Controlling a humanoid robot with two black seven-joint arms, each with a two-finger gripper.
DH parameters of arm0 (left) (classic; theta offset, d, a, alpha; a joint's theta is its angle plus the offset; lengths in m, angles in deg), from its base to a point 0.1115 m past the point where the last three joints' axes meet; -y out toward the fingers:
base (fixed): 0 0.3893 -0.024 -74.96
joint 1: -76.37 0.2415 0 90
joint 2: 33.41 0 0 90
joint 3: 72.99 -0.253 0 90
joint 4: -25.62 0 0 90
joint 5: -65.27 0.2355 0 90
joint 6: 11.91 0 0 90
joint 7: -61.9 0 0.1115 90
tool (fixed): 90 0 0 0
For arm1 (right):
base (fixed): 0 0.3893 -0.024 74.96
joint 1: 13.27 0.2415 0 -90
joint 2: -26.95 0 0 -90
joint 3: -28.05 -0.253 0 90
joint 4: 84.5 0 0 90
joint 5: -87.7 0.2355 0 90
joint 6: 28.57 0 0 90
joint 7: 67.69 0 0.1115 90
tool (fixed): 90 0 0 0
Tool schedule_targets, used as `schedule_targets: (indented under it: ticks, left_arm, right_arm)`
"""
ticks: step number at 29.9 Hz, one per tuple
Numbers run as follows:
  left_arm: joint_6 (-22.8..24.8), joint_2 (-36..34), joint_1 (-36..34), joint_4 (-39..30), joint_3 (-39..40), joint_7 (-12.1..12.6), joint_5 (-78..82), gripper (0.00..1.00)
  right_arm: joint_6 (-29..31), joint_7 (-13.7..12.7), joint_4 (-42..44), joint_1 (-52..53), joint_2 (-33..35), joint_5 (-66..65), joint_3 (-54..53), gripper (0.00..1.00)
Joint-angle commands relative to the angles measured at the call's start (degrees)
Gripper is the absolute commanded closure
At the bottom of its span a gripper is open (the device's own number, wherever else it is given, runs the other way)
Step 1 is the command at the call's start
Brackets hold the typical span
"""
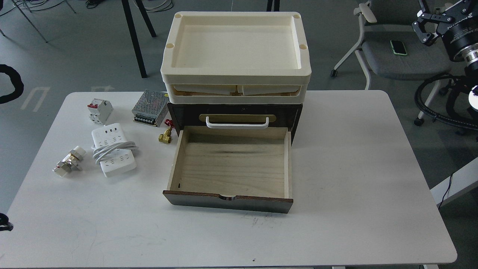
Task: Put charging cable into cabinet
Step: 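Move the left gripper in toward the white charger and cable, then lower the left gripper and grasp the white charger with coiled cable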
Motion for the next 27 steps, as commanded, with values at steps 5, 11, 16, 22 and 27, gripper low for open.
schedule_targets:
  ticks: [5, 11, 16, 22, 27]
  left_arm:
    - [0.00, -22.09, 0.47, -34.83, -5.55, 0.01, 31.16, 0.00]
    - [0.00, -32.20, 4.15, -51.27, -10.54, 0.01, 80.29, 0.01]
    - [0.00, -34.07, 5.83, -51.83, -19.42, 0.01, 106.42, 0.01]
    - [-5.85, -22.38, 5.83, -39.27, -26.82, 0.01, 124.83, 0.01]
    - [-6.38, -15.19, 5.75, -27.77, -27.61, 0.01, 127.56, 0.01]
  right_arm:
    - [0.00, -0.02, -0.35, 0.04, 0.14, 0.00, -1.32, 0.00]
    - [0.00, -0.02, -0.35, -0.48, 1.28, 0.00, -1.32, 0.00]
    - [0.00, 0.07, -0.26, -1.18, 1.98, 0.00, -1.32, 0.00]
    - [0.00, -0.02, -0.26, -1.71, 2.33, 0.00, -1.32, 0.00]
    - [0.00, -0.02, -0.26, -2.06, 2.95, 0.00, -1.23, 0.00]
